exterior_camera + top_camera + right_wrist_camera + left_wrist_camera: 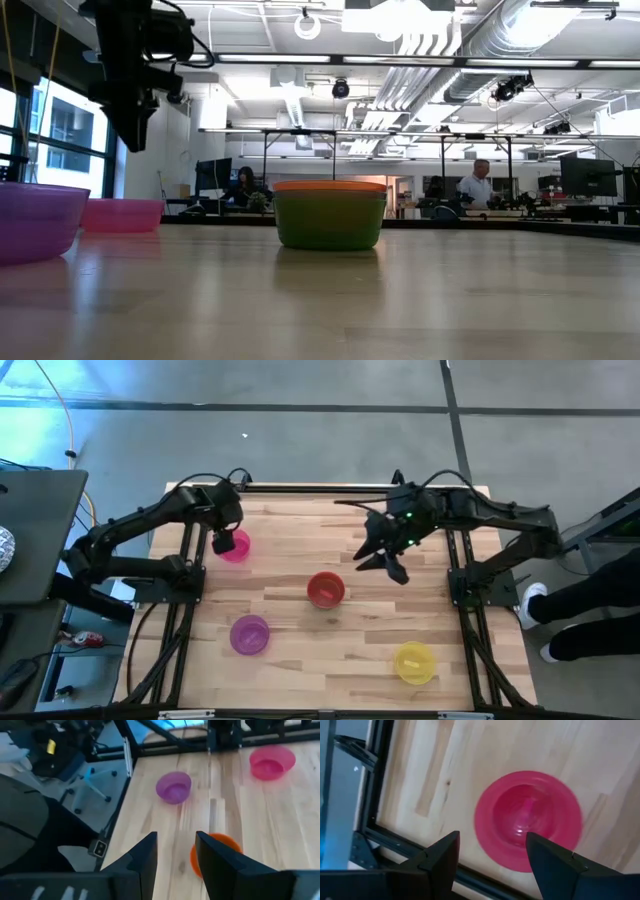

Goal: Nest bowls inside each other
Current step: Stack the pink bowl on the orange bowl

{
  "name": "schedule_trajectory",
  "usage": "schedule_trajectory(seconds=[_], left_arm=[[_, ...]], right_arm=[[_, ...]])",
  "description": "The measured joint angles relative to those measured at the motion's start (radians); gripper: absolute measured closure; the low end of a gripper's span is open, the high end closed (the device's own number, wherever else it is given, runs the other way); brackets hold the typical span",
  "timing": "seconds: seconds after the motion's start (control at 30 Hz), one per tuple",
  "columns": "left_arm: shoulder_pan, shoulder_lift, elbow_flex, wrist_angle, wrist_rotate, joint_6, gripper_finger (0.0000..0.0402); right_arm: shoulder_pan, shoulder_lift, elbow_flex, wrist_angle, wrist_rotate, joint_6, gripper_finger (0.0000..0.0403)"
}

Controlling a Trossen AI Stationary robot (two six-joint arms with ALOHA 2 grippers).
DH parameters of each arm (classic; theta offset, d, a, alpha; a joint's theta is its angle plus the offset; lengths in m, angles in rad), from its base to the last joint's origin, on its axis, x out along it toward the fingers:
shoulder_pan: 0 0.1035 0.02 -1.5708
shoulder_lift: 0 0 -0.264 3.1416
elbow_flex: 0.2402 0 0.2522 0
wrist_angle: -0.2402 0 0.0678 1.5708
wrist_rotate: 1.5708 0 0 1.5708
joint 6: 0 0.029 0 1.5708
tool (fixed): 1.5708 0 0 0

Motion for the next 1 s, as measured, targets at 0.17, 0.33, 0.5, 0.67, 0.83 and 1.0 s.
schedule_trajectory(seconds=[0.17,0.33,0.5,0.67,0.83,1.0], left_arm=[[0.075,0.0,0.0,0.008,0.0,0.088,0.0186],[0.149,0.015,-0.004,0.014,0.006,0.144,0.0186],[0.189,0.064,-0.027,0.011,0.054,0.184,0.0186],[0.189,0.141,-0.036,0.017,0.063,0.179,0.0186],[0.189,0.212,-0.036,0.065,0.06,0.151,0.0186],[0.189,0.269,-0.036,0.131,0.066,0.108,0.0186]], right_arm=[[-0.001,-0.052,0.0,0.025,0.0,0.0,0.0277],[-0.001,-0.099,0.0,0.054,0.012,0.0,0.0277],[-0.001,-0.115,0.0,0.053,0.063,0.017,0.0277],[-0.001,-0.113,0.0,0.044,0.065,0.019,0.0277],[-0.001,-0.112,0.0,0.041,0.065,0.021,0.0277],[-0.001,-0.112,0.0,0.041,0.065,0.029,0.0277]])
